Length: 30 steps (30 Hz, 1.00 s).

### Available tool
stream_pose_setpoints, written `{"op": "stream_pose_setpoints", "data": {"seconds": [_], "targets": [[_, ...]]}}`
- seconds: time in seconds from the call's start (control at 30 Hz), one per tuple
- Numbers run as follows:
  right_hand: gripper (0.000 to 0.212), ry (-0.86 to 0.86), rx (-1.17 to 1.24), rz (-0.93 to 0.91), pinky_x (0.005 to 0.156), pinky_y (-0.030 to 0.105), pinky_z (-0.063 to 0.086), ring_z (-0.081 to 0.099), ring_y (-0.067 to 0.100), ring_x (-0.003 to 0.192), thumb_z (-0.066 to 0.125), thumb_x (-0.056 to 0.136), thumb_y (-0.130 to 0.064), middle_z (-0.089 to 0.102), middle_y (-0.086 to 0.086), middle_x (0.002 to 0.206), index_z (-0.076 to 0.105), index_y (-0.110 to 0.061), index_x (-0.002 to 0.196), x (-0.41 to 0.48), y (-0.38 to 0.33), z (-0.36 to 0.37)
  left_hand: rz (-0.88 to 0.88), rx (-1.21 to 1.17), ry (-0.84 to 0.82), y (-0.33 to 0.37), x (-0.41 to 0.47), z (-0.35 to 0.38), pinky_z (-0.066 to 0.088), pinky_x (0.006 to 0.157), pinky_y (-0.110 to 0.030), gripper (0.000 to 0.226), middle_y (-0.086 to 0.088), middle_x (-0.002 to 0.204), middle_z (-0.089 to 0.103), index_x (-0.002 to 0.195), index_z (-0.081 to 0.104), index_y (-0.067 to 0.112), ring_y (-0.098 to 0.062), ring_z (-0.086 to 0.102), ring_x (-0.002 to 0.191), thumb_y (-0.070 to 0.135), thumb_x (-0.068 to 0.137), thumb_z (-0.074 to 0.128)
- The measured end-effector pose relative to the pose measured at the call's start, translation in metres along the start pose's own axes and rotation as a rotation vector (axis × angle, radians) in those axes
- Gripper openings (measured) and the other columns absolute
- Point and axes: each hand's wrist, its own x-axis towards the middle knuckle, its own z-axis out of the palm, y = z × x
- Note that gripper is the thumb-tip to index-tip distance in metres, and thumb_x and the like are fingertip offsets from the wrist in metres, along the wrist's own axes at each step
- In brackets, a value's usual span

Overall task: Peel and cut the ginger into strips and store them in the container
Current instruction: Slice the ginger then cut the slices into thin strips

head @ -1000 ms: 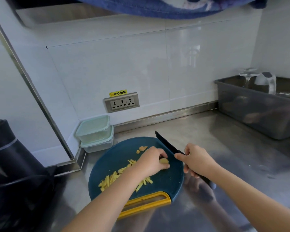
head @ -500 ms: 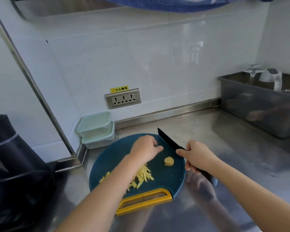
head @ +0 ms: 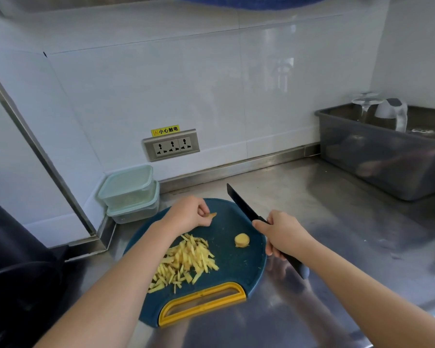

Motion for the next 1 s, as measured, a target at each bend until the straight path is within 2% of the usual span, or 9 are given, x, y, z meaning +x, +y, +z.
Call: {"op": "stream_pose_setpoints", "data": {"seconds": [0.1,0.23,0.37,0.5,0.7,0.77,0.87,0.93,1.0], "targets": [[0.032,-0.003,-0.005,-0.001,0.038,0.021,0.038,0.045,0.016,0.036,0.045,0.102,-0.035,0.062,0.009,0.057,0.050,-0.006,0.090,-0.001,-0.001,0.000,0.142,-0.055,-0.049,0.026,-0.015,0.005,0.046,0.065,-0.017,0.014,0.010,0.087,0.065,0.091,0.066,0.022,-0.004,0.060,0.079,0.028,0.079,0.072],[0.035,0.004,0.025,0.013,0.038,0.021,0.041,0.046,0.015,0.034,0.045,0.102,-0.033,0.061,0.006,0.050,0.053,-0.003,0.088,0.000,0.001,-0.001,0.184,-0.083,-0.181,0.044,-0.029,0.024,0.051,0.071,-0.020,0.027,0.012,0.086,0.063,0.100,0.067,0.020,-0.005,0.063,0.081,0.035,0.078,0.073],[0.038,0.006,0.028,0.020,0.038,0.021,0.042,0.046,0.016,0.033,0.044,0.102,-0.032,0.060,0.006,0.048,0.054,-0.002,0.083,0.002,0.001,-0.001,0.174,-0.122,-0.186,0.043,-0.030,0.027,0.047,0.067,-0.012,0.026,0.011,0.087,0.062,0.103,0.066,0.019,-0.006,0.062,0.083,0.030,0.080,0.073],[0.035,0.016,0.021,0.029,0.038,0.022,0.041,0.045,0.015,0.033,0.045,0.102,-0.032,0.060,0.006,0.049,0.052,-0.003,0.083,0.001,-0.001,0.000,0.178,-0.128,-0.179,0.045,-0.031,0.028,0.050,0.073,-0.018,0.027,0.010,0.092,0.063,0.102,0.066,0.021,-0.004,0.062,0.083,0.031,0.078,0.075],[0.034,0.026,0.007,0.031,0.039,0.022,0.042,0.045,0.015,0.032,0.043,0.102,-0.032,0.059,0.005,0.047,0.050,-0.004,0.084,0.001,-0.002,0.003,0.164,-0.103,-0.119,0.045,-0.031,0.036,0.046,0.069,-0.013,0.032,0.009,0.094,0.064,0.107,0.066,0.020,-0.004,0.061,0.082,0.028,0.078,0.076],[0.034,0.027,0.005,0.033,0.039,0.023,0.042,0.045,0.016,0.033,0.043,0.102,-0.032,0.059,0.006,0.049,0.050,-0.004,0.086,0.000,-0.002,0.003,0.154,-0.097,-0.106,0.046,-0.033,0.037,0.047,0.074,-0.016,0.037,0.007,0.101,0.064,0.112,0.064,0.021,-0.006,0.061,0.087,0.032,0.078,0.075],[0.034,0.023,-0.006,0.034,0.040,0.023,0.043,0.046,0.016,0.035,0.044,0.102,-0.035,0.061,0.008,0.053,0.051,-0.003,0.092,0.000,-0.002,0.003,0.081,-0.074,0.022,0.034,-0.031,0.027,0.048,0.084,-0.025,0.043,0.006,0.113,0.060,0.119,0.060,0.023,-0.008,0.058,0.096,0.044,0.083,0.066],[0.034,0.020,-0.006,0.035,0.039,0.023,0.042,0.045,0.016,0.035,0.044,0.102,-0.035,0.061,0.009,0.055,0.050,-0.003,0.092,0.001,-0.001,0.005,-0.044,0.018,0.112,0.019,-0.024,0.015,0.046,0.092,-0.030,0.041,0.002,0.123,0.059,0.123,0.058,0.022,-0.012,0.056,0.108,0.041,0.087,0.062],[0.033,0.026,-0.006,0.035,0.038,0.023,0.041,0.045,0.014,0.033,0.044,0.102,-0.036,0.061,0.008,0.055,0.049,-0.005,0.092,0.003,0.001,0.006,-0.172,0.109,0.083,0.004,-0.017,0.007,0.043,0.097,-0.032,0.041,-0.002,0.129,0.057,0.128,0.056,0.018,-0.018,0.054,0.116,0.031,0.089,0.062]]}}
